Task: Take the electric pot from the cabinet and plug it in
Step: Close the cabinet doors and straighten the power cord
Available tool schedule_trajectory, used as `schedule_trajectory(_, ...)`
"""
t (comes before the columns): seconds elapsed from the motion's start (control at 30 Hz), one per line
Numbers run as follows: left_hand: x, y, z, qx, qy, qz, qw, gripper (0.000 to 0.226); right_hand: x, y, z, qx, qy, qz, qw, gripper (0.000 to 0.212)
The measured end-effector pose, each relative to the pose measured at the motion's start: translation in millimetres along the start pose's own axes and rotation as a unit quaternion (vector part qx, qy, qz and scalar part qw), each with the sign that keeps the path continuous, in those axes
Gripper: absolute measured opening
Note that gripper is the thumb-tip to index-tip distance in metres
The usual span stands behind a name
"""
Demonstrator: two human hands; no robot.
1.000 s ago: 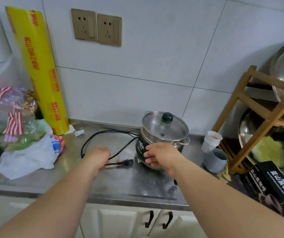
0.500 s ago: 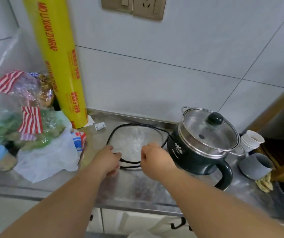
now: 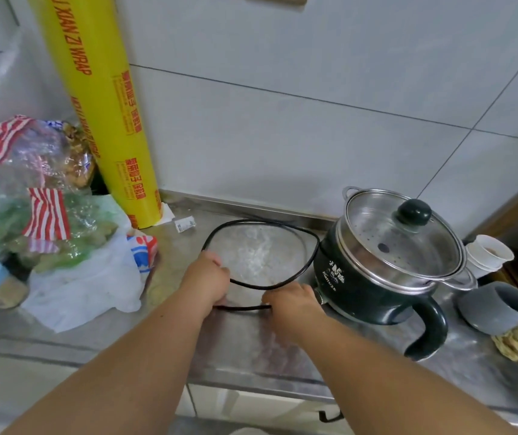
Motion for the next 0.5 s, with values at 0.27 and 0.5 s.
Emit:
schedule_trajectory(0.27, -11, -88, 78, -0.173, -0.177, -0.201, 0.948, 0.037, -4, -2, 56, 0.049, -0.116, 0.004, 0.992, 0.033)
schedule_trajectory(0.5, -53, -174, 149, -0.281, -0.256, -0.312, 0.871, 0.030, -23, -5, 154, 0.161, -0.169, -0.039, 0.972, 0.030)
Point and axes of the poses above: each hand's wrist, its own x-axis towards the middle knuckle, its own z-axis out of the back of the hand, y = z × x, the point moved 10 cm from there along x, towards the middle knuckle, and after that the axes turned 8 degrees about -z, right-handed, at the moved point
